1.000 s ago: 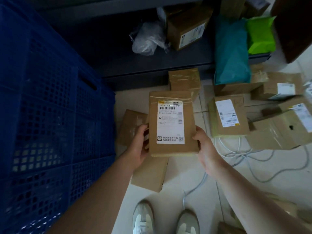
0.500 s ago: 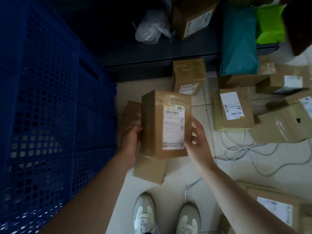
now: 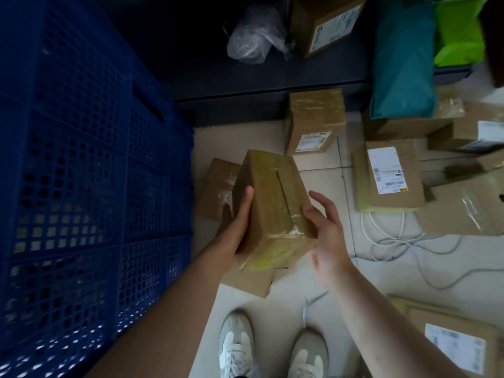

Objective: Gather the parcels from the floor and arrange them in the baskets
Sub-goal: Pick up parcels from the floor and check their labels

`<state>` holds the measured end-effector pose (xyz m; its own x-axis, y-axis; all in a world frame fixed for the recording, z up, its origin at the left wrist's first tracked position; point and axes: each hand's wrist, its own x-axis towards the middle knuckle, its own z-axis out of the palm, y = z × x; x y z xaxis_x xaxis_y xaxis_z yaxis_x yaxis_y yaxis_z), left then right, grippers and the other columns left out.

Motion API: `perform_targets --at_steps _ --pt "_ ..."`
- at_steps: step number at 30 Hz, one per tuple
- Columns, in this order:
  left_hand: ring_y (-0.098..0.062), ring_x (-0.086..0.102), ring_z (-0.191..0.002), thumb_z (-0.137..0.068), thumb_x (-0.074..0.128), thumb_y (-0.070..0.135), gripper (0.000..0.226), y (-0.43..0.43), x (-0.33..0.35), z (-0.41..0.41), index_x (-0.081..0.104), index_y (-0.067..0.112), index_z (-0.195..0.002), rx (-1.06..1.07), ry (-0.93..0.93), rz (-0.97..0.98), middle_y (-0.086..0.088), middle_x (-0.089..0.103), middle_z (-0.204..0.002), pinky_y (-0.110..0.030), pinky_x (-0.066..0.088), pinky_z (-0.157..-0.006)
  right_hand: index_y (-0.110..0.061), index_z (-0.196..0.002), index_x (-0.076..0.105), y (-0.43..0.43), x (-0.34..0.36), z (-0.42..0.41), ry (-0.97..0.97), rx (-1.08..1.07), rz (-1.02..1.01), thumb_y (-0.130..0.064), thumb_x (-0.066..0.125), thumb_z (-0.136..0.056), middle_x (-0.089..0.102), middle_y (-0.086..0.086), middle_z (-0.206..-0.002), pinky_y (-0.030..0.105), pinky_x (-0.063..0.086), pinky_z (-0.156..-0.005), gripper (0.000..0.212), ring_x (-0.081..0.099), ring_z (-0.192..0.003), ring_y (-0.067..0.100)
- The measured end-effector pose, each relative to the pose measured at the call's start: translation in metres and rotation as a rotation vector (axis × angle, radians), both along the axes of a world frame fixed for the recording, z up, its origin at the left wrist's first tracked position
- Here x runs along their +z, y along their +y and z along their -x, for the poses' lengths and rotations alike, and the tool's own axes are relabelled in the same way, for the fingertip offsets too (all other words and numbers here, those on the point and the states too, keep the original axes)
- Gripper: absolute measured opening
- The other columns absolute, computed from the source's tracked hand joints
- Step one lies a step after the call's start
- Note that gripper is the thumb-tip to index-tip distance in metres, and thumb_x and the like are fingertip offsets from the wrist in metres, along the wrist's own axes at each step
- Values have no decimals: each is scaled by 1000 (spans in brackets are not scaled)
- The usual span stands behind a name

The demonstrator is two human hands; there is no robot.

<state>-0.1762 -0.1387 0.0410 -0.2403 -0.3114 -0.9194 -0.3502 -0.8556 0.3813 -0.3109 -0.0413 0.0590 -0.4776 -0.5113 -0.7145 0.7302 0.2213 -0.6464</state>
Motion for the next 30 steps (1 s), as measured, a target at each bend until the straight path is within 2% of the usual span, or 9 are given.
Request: perform_targets --at_steps 6,9,13,16,19,24,26,29,30 --pt "-8 58 -100 -88 66 47 50 2 4 4 49 33 -133 218 -119 468 9 61 -115 -32 46 -86 -8 -119 66 8 -14 19 180 135 -168 3 47 -97 68 -2 -102 16 46 -47 31 60 -78 12" --pt "-15 62 -95 -101 46 41 18 -4 8 12 59 33 -110 385 -100 465 0 66 -107 -37 52 -86 -6 -108 69 12 -17 23 131 159 -185 -42 61 -94 71 6 -102 26 53 -61 39 66 -87 22" --pt "-22 64 -103 -100 52 32 20 -6 8 16 56 29 -119 319 -116 508 -4 64 -116 -46 54 -92 -10 -118 67 8 -16 25 34 257 -164 -74 73 -60 73 12 -112 50 54 -93 86 70 -104 32" --pt "-22 69 -103 -79 64 68 65 -6 9 11 54 31 -131 263 -14 238 -4 66 -123 -48 57 -88 -12 -121 65 11 -21 24 -24 276 -145 -57 68 -70 71 11 -117 49 53 -96 68 67 -110 31" --pt "-16 69 -91 -78 57 74 42 -3 10 7 70 37 -94 139 15 154 4 75 -97 -39 56 -83 -21 -121 63 11 -26 19 122 275 -164 -32 54 -97 68 5 -119 40 52 -91 28 65 -107 26" --pt "-4 54 -73 -99 47 44 23 8 11 14 54 33 -80 87 -87 499 14 56 -81 -10 44 -57 -40 -106 66 4 -41 8 399 273 -299 -21 44 -92 64 7 -119 48 53 -96 32 64 -108 29" --pt "-22 65 -86 -102 47 33 26 8 3 20 63 28 -82 145 0 500 4 67 -86 -19 54 -76 -26 -102 70 4 -40 14 188 162 -279 -30 45 -100 70 9 -109 45 53 -95 25 66 -109 34" --pt "-33 61 -115 -94 63 31 13 7 -9 28 68 23 -102 93 46 513 -5 68 -112 -47 50 -98 -14 -125 64 19 -37 22 -111 138 -109 -57 36 -100 71 12 -119 43 50 -98 57 66 -112 30" --pt "-29 56 -123 -85 71 42 37 6 -15 31 62 26 -116 11 -17 523 -2 62 -125 -47 47 -102 -13 -132 60 25 -37 23 -159 115 -43 -58 34 -99 69 14 -123 43 49 -99 62 65 -114 29"
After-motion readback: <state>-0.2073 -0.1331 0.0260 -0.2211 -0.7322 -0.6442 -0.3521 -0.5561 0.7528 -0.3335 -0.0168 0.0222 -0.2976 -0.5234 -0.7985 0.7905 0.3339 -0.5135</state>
